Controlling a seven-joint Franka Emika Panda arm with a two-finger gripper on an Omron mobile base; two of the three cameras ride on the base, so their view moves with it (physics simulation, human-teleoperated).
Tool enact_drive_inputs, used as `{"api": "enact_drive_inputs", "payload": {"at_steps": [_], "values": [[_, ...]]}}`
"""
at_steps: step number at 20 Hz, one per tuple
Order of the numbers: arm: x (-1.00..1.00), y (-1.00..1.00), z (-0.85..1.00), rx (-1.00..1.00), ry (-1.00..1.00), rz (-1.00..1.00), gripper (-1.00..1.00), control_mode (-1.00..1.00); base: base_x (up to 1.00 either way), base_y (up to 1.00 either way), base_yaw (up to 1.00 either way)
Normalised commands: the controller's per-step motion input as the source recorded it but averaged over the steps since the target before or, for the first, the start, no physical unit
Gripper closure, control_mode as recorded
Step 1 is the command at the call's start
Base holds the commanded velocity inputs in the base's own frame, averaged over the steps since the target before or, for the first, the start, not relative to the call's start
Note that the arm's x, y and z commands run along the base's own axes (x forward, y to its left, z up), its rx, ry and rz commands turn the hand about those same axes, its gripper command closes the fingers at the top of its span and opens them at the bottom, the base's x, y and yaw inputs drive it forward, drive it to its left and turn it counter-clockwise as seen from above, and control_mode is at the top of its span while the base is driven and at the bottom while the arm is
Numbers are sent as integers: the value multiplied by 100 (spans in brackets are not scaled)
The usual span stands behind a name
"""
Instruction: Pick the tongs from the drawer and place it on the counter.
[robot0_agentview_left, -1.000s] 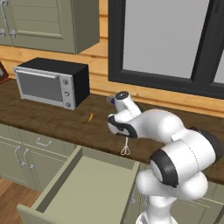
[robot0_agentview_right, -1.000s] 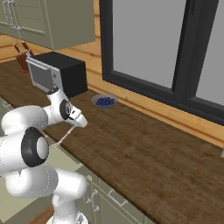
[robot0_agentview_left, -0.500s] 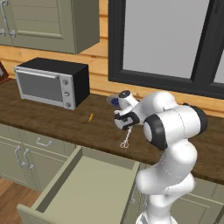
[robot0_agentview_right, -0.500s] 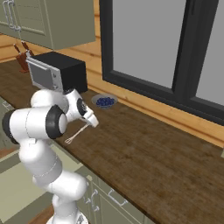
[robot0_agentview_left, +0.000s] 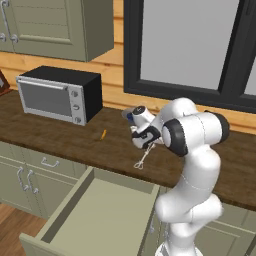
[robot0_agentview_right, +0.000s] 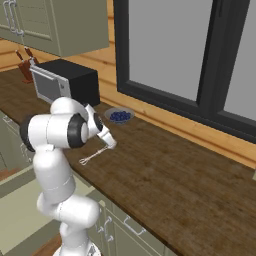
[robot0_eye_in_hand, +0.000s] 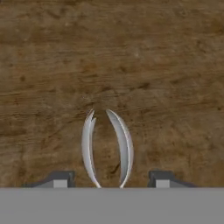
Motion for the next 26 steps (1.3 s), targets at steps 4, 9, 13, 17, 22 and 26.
{"api": "enact_drive_inputs", "payload": {"at_steps": [4, 9, 13, 17, 22, 26], "values": [[-34, -18, 56, 3, -12, -6, -100, -100, 0, 0, 0], [-72, -7, 66, 2, -5, -2, -100, -100, 0, 0, 0], [-73, 0, 74, 0, -8, 0, -100, -100, 0, 0, 0], [-63, 0, 68, 0, -10, 4, -100, -100, 0, 0, 0], [-48, 6, 40, 0, -8, 12, -100, -100, 0, 0, 0], [-56, 3, 17, 0, -11, 14, -100, -100, 0, 0, 0]]}}
